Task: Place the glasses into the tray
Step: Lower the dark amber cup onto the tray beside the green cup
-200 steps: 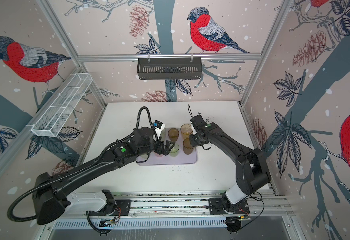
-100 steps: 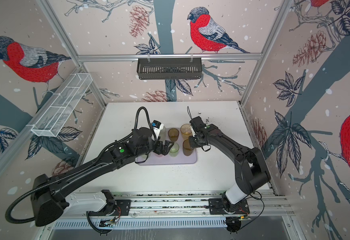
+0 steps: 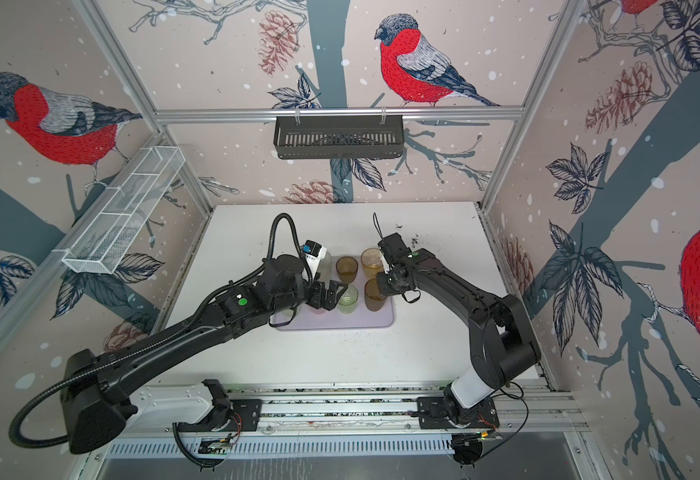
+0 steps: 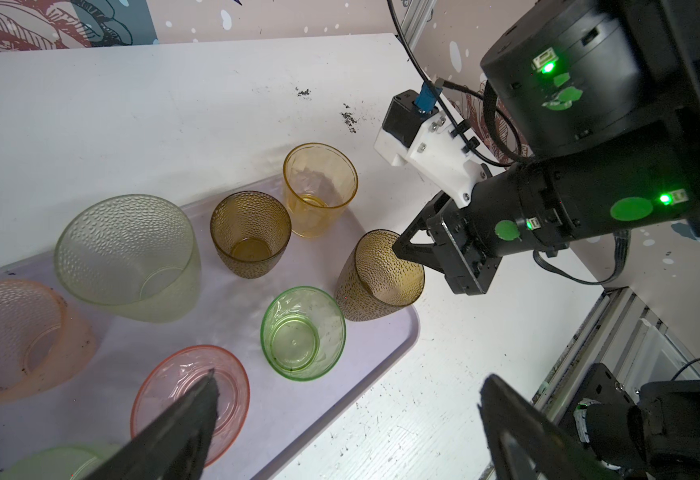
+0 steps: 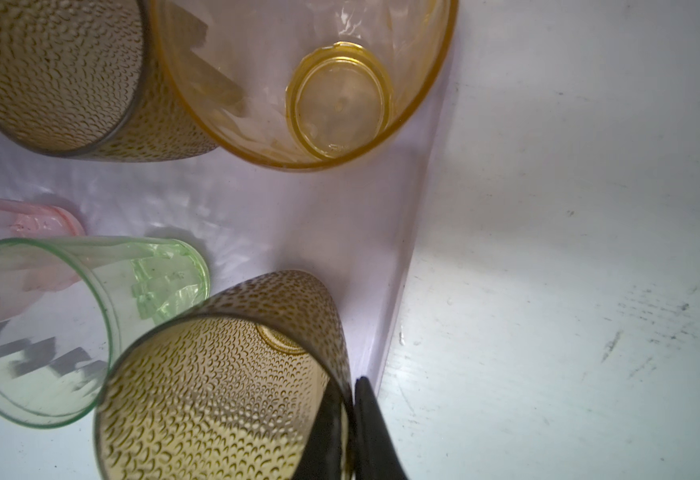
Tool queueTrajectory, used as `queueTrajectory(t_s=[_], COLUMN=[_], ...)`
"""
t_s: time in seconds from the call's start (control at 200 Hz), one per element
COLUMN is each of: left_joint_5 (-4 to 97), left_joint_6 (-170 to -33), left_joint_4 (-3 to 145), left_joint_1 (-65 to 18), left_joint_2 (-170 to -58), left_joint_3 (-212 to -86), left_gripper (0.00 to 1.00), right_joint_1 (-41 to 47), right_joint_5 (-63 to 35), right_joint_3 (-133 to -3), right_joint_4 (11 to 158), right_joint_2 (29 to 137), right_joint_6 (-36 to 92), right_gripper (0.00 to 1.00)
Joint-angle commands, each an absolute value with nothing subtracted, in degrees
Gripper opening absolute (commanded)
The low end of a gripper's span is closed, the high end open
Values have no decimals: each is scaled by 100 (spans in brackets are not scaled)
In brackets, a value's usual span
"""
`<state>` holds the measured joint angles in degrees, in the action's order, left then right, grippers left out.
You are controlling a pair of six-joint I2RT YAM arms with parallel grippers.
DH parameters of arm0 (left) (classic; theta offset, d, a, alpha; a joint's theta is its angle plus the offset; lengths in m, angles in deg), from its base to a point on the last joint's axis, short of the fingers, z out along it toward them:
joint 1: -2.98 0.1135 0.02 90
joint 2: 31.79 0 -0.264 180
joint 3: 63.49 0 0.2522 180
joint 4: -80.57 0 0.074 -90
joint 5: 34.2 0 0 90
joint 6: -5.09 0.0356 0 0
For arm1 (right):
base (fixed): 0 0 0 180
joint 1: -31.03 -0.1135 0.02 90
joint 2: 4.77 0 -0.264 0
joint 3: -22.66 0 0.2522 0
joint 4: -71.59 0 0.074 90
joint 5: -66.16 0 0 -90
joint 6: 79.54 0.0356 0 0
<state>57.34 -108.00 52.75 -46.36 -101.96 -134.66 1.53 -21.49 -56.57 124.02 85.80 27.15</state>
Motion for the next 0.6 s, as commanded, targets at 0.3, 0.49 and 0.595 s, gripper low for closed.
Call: queueTrajectory(t_s=[0.3,0.49,0.595], left_joint_5=[5791,5783,5783], left_joint_6=[-10853,-10858,-10858], left_joint_4=[5521,5528,5526], left_joint_1=[-4623,-4608,-4608], left_joint_2=[-10172,-10162,-10156], left_joint_3=[-13473,-13473,-13473], left_gripper=[98,98,98], right_joint_1=[35,35,35], right_joint_5=[-2329,-2331,-2323], right_joint_3=[-5754,-5746,-5737], right_joint_4=[12507,12499,12490], right_joint_2=[8609,8620,8611], right_joint_6=[2828,2830,2838], right_gripper=[15,17,19])
